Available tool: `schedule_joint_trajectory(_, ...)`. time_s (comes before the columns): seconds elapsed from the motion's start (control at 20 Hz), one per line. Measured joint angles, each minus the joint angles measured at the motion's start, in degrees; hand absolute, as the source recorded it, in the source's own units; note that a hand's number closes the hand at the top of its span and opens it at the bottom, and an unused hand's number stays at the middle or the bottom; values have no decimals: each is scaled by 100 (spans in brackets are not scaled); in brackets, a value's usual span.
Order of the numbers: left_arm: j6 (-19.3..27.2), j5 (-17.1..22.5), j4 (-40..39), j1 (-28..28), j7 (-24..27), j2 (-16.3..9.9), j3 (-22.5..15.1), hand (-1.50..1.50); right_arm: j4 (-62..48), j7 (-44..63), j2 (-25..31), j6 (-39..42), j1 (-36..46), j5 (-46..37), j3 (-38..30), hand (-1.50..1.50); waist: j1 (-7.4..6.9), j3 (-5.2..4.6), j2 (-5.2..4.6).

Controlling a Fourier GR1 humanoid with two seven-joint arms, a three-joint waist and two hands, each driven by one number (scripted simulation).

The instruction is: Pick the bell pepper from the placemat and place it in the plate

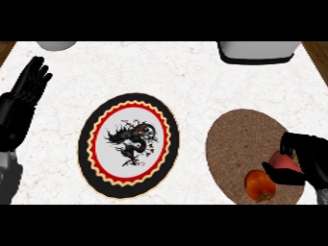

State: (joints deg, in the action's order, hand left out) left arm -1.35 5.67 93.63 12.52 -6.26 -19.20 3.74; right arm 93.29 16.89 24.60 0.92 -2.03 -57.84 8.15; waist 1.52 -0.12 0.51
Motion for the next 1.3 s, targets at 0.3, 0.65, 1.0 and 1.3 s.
schedule_joint_trajectory(0.3,-74,29,-82,177,-53,-35,52,0,1540,-456,-144,159,-269,666,202,150,-21,6,-15)
schedule_joint_trajectory(0.65,-35,-105,-128,189,22,94,-29,0,3015,-115,-757,557,-258,1129,864,150,-94,7,-30)
schedule_joint_trajectory(1.0,-190,-101,-201,225,82,124,52,0,3103,973,-1638,1187,833,799,1706,150,-165,7,-44)
schedule_joint_trajectory(1.3,-196,-137,-245,344,1,190,72,0,1897,1664,-2265,699,2072,914,2232,150,-210,8,-56)
